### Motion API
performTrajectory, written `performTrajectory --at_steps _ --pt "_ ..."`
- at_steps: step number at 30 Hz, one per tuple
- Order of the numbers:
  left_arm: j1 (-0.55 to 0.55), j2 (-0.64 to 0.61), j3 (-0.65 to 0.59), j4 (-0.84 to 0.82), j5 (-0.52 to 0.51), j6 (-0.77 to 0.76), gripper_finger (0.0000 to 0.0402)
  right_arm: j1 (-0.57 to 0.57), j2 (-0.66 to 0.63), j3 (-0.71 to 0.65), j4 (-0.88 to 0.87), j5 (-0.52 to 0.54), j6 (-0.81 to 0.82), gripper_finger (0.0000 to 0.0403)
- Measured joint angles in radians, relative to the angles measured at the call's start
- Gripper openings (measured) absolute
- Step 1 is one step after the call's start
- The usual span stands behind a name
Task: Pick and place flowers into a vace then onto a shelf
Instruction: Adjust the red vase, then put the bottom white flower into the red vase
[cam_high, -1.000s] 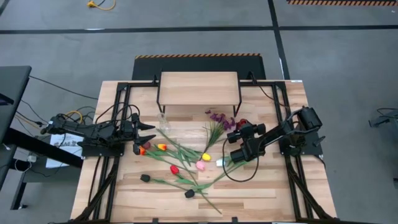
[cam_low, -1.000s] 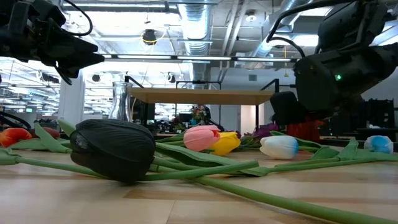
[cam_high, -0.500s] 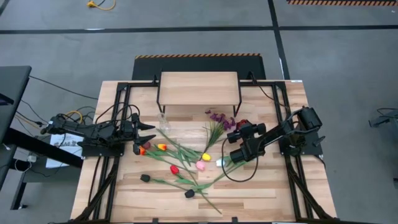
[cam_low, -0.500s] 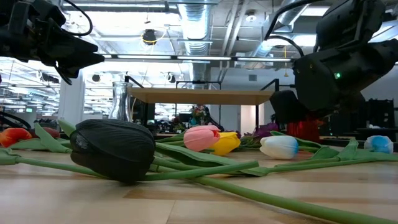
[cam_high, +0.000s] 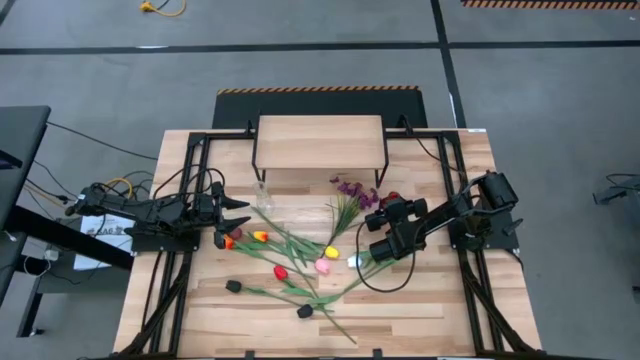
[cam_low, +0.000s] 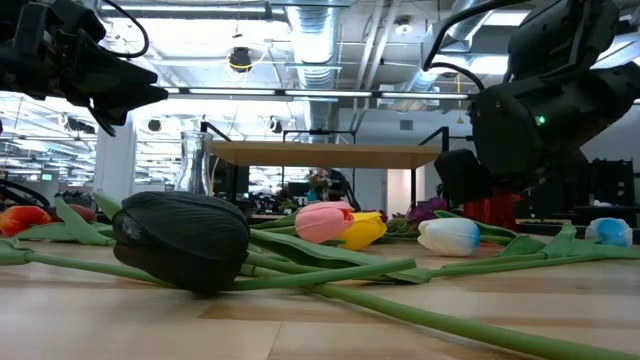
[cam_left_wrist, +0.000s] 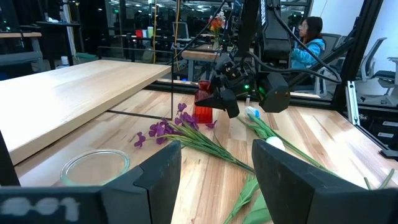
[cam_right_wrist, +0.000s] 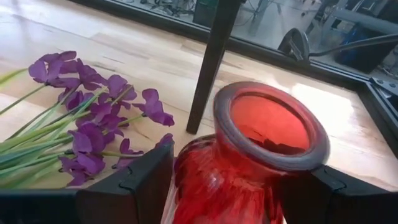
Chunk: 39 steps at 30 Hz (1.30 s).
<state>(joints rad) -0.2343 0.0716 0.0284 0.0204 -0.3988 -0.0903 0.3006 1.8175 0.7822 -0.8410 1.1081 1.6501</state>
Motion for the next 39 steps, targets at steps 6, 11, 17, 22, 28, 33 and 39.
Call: performTrajectory --at_steps 6,11,17,22,28,33,39 --pt "0.000 0.000 0.000 0.000 0.000 0.000 0.0187 -0.002 0.000 0.000 0.001 0.012 0.000 0.0262" --pt "0.000 0.000 0.000 0.000 0.000 0.000 0.0187 -0.002 0.000 0.000 0.000 0.019 -0.001 0.0265" --pt "0.000 0.000 0.000 0.000 0.000 0.000 0.0187 0.028 0.000 0.000 -0.021 0.099 0.001 0.0265" --pt "0.000 0.000 0.000 0.000 0.000 0.000 0.0187 0.060 -0.040 0.005 -0.113 0.123 0.106 0.0265" --pt "0.000 0.000 0.000 0.000 0.000 0.000 0.0187 0.086 -0.152 0.027 -0.352 0.124 0.167 0.0266" --pt "0.000 0.000 0.000 0.000 0.000 0.000 0.0187 0.135 -0.296 0.030 -0.506 0.154 0.172 0.0266" --pt "0.000 0.000 0.000 0.000 0.000 0.000 0.0187 0.243 -0.439 0.086 -0.473 0.139 -0.059 0.0266"
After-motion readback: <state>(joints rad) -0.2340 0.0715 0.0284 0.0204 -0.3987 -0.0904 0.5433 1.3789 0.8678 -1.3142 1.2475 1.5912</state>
